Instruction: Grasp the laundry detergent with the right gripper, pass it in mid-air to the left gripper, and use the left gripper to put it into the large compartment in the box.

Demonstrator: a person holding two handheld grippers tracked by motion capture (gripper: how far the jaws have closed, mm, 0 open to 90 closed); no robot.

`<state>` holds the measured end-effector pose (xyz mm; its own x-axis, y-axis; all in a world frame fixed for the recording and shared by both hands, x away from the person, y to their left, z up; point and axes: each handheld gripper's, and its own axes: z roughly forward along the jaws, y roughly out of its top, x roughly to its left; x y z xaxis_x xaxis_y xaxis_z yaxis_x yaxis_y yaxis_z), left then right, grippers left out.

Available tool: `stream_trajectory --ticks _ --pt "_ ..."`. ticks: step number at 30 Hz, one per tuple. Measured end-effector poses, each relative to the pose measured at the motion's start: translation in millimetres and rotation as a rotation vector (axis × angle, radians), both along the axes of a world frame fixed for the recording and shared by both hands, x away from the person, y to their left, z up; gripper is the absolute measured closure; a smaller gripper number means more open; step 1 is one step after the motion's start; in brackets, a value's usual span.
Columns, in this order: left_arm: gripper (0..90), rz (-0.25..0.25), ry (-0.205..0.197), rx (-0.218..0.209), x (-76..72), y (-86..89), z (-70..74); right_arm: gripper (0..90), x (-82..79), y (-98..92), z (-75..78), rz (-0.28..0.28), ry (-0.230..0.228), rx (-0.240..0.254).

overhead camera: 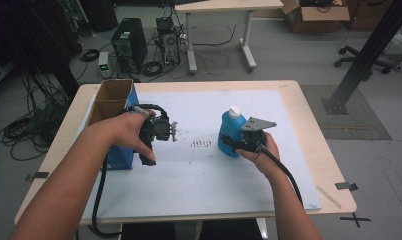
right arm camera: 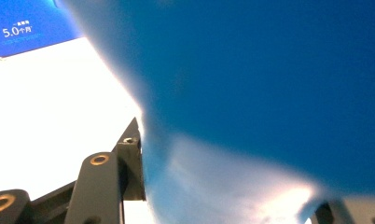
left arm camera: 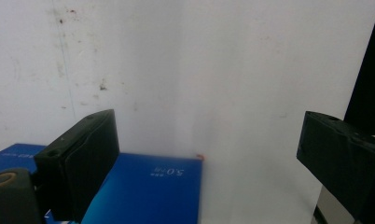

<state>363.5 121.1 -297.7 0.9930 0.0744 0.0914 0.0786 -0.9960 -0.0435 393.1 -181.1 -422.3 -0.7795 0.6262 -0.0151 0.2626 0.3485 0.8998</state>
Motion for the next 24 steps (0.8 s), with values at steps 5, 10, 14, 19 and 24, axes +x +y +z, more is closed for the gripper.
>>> stream_trajectory --ticks 5,10,14,19,24 --pt "5.9 -0.004 -0.007 -0.005 0.6 -1.7 2.0 45.1 0.0 -0.5 -0.7 0.002 -0.004 0.008" --pt "6.0 -0.018 -0.006 -0.010 -0.8 -5.0 2.3 46.1 -0.9 -1.1 -1.1 -0.003 -0.007 0.016" --pt "5.9 -0.020 -0.007 -0.012 -1.7 -7.1 2.6 46.3 -2.1 -2.9 5.1 0.027 -0.018 0.005" --pt "5.9 -0.019 -0.011 -0.013 -0.6 -7.6 6.0 46.3 -5.6 -5.1 24.6 0.068 -0.051 0.008" --pt "6.1 -0.017 -0.019 -0.010 -0.6 -8.6 10.1 46.4 -5.7 -8.6 44.4 0.126 -0.058 -0.008"
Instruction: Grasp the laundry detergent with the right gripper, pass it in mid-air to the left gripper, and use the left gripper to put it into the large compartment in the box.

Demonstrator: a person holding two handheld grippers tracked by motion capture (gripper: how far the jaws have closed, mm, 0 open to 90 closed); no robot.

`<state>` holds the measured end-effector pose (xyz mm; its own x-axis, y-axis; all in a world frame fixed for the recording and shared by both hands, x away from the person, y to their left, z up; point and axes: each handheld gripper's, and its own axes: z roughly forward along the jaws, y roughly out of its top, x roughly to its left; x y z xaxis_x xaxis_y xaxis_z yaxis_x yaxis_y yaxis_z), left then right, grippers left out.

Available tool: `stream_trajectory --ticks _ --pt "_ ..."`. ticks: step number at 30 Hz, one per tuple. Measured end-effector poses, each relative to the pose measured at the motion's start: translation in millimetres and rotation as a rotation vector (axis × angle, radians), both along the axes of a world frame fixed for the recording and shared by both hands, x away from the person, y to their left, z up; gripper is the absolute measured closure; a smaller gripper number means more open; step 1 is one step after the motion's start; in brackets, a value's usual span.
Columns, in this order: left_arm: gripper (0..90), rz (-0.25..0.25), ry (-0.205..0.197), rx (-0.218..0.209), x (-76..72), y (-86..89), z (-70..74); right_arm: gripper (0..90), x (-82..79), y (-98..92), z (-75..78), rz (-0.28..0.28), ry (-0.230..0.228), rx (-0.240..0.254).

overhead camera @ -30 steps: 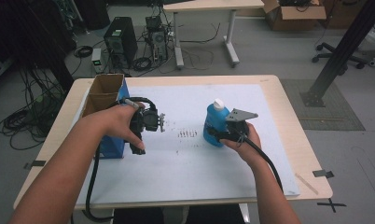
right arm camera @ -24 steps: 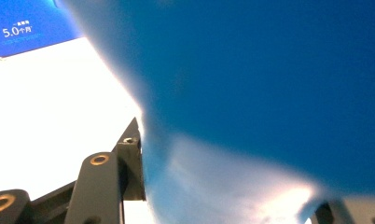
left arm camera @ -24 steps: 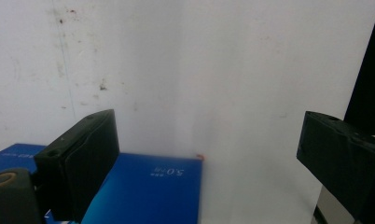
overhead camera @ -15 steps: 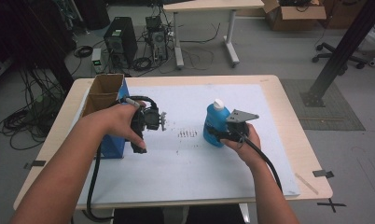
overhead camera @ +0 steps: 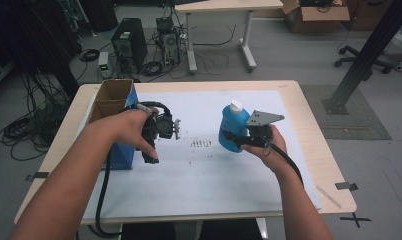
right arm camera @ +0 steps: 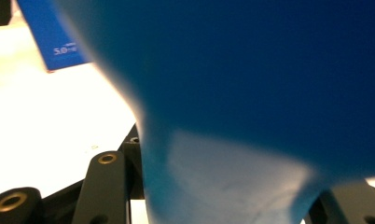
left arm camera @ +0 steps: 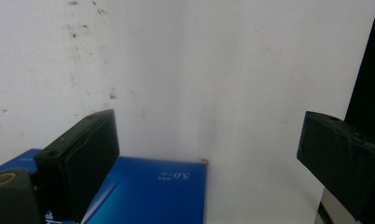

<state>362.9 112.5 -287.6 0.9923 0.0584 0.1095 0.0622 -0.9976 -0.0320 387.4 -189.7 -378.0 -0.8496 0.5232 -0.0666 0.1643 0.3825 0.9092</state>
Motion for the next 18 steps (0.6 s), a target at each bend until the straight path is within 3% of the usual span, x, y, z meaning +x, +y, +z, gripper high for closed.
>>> stream_trajectory --ticks 10,18 --pt "5.8 0.008 0.005 -0.017 0.4 -3.1 11.3 46.0 -1.0 -14.2 21.3 0.091 0.024 -0.001" --pt "5.6 0.003 0.001 -0.034 1.1 -10.3 24.5 45.8 -10.0 -21.4 33.9 0.203 0.036 -0.033"
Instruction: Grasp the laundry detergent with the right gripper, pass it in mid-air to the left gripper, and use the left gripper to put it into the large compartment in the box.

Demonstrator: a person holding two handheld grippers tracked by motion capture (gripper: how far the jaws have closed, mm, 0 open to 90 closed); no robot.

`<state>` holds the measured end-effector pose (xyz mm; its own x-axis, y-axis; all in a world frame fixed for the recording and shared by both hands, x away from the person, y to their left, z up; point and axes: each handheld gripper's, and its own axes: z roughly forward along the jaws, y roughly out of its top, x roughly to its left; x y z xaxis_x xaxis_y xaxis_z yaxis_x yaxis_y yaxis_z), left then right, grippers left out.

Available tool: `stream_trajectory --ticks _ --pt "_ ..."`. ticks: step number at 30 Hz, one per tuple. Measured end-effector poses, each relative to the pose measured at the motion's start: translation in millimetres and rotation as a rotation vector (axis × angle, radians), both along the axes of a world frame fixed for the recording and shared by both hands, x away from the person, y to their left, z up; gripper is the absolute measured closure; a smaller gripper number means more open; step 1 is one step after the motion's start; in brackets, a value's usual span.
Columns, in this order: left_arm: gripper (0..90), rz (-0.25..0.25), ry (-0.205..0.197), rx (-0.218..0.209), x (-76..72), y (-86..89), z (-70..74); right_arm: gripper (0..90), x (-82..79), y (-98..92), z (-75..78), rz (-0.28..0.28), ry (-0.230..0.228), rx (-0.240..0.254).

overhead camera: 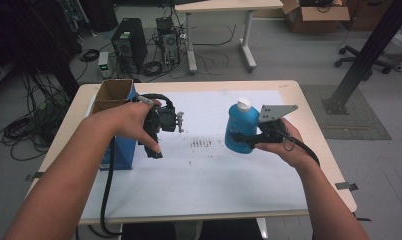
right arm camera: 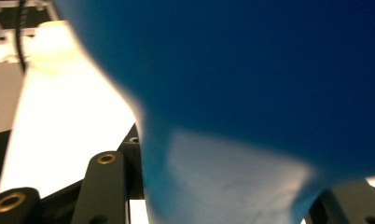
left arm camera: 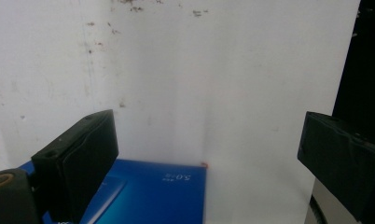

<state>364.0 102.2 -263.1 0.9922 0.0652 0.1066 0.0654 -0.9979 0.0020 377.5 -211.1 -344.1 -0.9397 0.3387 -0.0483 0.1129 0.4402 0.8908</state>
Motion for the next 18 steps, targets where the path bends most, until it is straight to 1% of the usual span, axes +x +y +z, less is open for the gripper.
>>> stream_trajectory --ticks 2,3,5,6,7,8,12,18 --pt "5.4 0.000 0.003 0.004 0.7 -1.9 2.0 45.8 -2.6 1.1 0.3 0.023 -0.007 -0.009" --pt "5.5 0.000 0.004 0.005 0.9 -2.7 2.8 45.8 -4.1 2.2 -0.2 0.044 -0.008 -0.019" --pt "5.5 -0.001 0.007 0.007 1.2 -4.8 4.4 45.8 -6.4 4.1 -1.8 0.066 -0.004 -0.027" --pt "5.6 0.002 0.002 0.017 1.0 -6.2 4.7 45.8 -7.2 5.0 -3.2 0.078 -0.004 -0.031" --pt "5.8 0.002 0.002 0.017 1.0 -6.2 4.7 45.8 -7.2 5.0 -3.2 0.078 -0.004 -0.031" --pt "5.4 0.001 -0.010 0.041 1.5 -8.3 4.2 45.8 -8.7 6.7 -6.6 0.104 0.003 -0.037" --pt "5.5 -0.011 0.004 0.030 0.7 -12.9 4.2 45.8 -11.2 9.5 -13.0 0.148 0.013 -0.046" --pt "5.2 -0.015 0.005 0.037 1.3 -18.1 3.4 45.8 -13.7 14.5 -24.9 0.184 0.027 -0.029"
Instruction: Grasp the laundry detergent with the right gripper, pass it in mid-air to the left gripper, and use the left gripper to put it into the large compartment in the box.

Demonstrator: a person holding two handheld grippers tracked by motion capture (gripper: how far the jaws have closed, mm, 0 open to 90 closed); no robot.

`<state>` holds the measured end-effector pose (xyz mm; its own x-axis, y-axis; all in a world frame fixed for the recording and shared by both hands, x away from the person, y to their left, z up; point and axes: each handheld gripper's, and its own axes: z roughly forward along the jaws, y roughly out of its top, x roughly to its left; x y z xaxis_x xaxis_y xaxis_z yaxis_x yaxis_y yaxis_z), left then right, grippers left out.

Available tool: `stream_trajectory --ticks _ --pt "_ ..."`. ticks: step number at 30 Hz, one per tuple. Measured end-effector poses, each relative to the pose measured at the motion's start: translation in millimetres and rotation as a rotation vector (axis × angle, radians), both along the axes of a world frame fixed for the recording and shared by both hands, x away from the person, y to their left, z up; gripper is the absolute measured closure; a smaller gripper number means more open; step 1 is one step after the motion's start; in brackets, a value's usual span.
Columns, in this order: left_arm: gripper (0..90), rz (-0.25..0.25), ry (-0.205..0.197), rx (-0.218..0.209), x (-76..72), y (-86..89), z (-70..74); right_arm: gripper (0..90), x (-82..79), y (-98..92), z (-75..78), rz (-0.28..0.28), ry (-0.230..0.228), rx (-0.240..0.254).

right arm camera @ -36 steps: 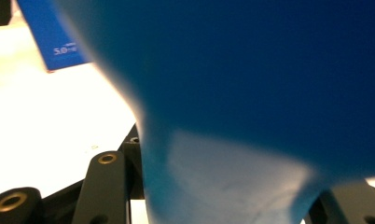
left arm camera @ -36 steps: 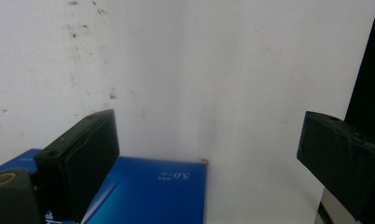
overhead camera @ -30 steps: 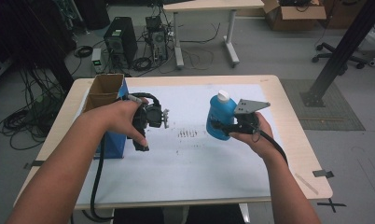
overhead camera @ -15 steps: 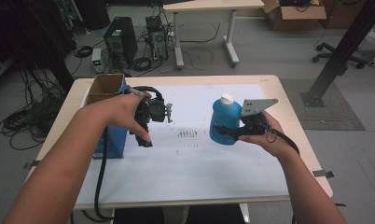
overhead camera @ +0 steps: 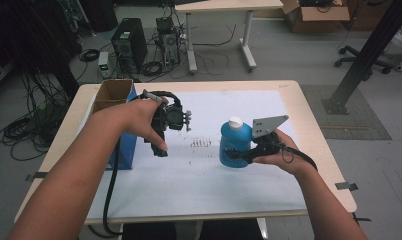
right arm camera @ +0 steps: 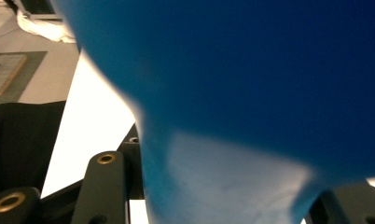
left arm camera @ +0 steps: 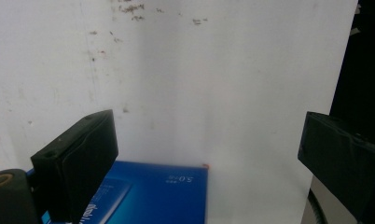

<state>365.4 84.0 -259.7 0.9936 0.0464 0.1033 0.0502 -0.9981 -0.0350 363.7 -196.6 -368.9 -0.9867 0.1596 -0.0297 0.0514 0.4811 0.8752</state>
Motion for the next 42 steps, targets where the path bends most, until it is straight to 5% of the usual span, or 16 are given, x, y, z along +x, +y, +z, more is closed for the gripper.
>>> stream_trajectory --ticks 19,42 --pt "5.2 -0.007 0.003 -0.003 -0.2 -9.6 0.1 45.7 -3.0 41.9 -14.8 0.095 0.019 0.076" --pt "4.7 -0.037 0.031 -0.041 -7.7 -20.2 9.9 45.5 -2.0 103.0 -23.5 0.173 0.016 0.079"
